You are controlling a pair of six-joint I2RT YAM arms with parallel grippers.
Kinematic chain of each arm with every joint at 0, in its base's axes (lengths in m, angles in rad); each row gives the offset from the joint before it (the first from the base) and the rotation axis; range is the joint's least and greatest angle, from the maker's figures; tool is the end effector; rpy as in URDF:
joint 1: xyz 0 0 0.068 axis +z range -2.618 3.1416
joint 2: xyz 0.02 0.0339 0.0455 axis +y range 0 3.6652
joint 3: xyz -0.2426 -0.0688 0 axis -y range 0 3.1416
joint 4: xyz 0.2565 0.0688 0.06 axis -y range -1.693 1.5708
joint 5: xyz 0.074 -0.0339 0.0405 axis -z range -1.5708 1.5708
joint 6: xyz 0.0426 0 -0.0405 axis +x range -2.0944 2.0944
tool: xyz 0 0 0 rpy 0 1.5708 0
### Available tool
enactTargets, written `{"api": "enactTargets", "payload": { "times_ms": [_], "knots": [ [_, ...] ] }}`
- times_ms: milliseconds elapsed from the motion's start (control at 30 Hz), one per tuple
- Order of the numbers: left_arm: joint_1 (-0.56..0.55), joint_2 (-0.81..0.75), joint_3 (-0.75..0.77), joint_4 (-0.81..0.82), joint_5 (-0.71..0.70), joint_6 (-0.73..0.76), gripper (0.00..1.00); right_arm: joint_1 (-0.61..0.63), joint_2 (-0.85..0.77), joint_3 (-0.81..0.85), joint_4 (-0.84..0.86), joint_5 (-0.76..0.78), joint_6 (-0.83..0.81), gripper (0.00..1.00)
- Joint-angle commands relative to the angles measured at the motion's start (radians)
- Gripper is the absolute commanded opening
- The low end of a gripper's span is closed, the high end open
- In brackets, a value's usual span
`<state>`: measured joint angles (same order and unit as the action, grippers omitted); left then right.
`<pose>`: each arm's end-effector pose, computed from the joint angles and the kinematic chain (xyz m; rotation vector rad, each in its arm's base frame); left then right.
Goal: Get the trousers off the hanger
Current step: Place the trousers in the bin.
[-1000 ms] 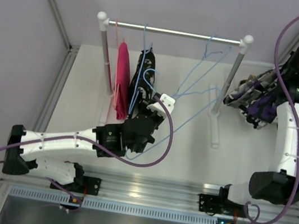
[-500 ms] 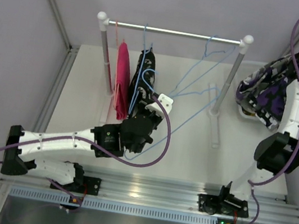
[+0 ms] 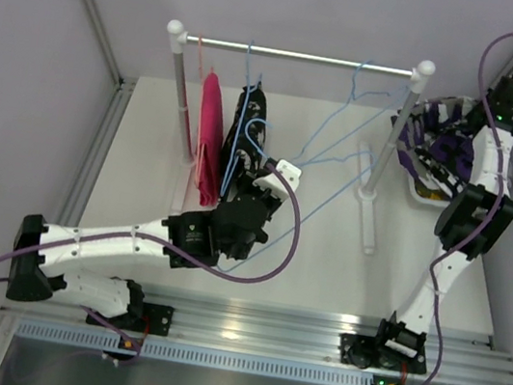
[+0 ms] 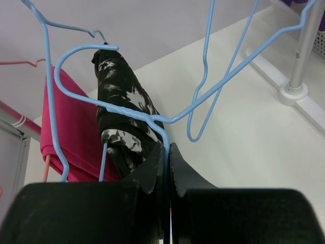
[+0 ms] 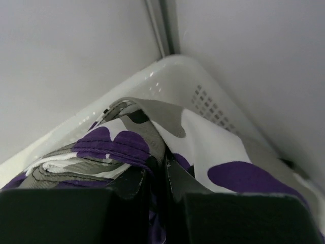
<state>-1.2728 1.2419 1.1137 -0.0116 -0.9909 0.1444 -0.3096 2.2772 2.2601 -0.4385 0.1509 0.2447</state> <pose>0.1222 -0.2764 0.3562 0.4386 1.5878 -0.0121 0.5116 -0.1704 0.3026 0.6456 1.9206 -0.1939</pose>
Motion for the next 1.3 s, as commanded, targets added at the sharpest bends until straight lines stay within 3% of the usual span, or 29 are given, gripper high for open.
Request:
{"api": "enactTargets", "payload": {
  "times_ms": [0, 167, 433, 467, 533, 567, 667, 767, 933, 1267],
  "knots": [
    [0.012, 0.016, 0.021, 0.029, 0.005, -0.014, 0.0, -0.006, 0.096, -0.025, -0.026, -0.014, 0.016, 0.0],
    [0.021, 0.031, 0.028, 0.024, 0.02, -0.025, 0.0, -0.008, 0.102, -0.138, 0.02, -0.03, 0.044, 0.0],
    [0.023, 0.008, 0.017, 0.016, 0.028, -0.042, 0.0, -0.028, 0.153, -0.134, -0.034, -0.045, 0.09, 0.0],
    [0.023, 0.005, 0.017, 0.016, 0.031, -0.046, 0.0, -0.031, 0.143, -0.139, -0.029, -0.048, 0.091, 0.08],
    [0.023, -0.001, 0.017, 0.016, 0.035, -0.051, 0.0, -0.034, 0.133, -0.139, -0.023, -0.076, 0.085, 0.43],
    [0.023, -0.002, 0.017, 0.016, 0.037, -0.052, 0.0, -0.033, 0.114, -0.14, -0.019, -0.082, 0.082, 0.54],
    [0.023, -0.009, 0.015, 0.016, 0.035, -0.057, 0.0, -0.033, 0.053, -0.148, -0.002, -0.085, 0.085, 0.8],
    [0.023, -0.015, 0.015, -0.016, 0.04, -0.062, 0.0, -0.034, -0.014, -0.134, 0.006, -0.093, 0.084, 0.97],
    [0.023, -0.021, 0.015, -0.021, 0.043, -0.068, 0.0, -0.036, -0.1, -0.051, -0.035, -0.106, 0.087, 0.99],
    [0.018, -0.041, 0.044, -0.088, 0.075, -0.117, 0.0, -0.034, -0.309, -0.074, -0.016, -0.249, 0.171, 0.99]
  ]
}}
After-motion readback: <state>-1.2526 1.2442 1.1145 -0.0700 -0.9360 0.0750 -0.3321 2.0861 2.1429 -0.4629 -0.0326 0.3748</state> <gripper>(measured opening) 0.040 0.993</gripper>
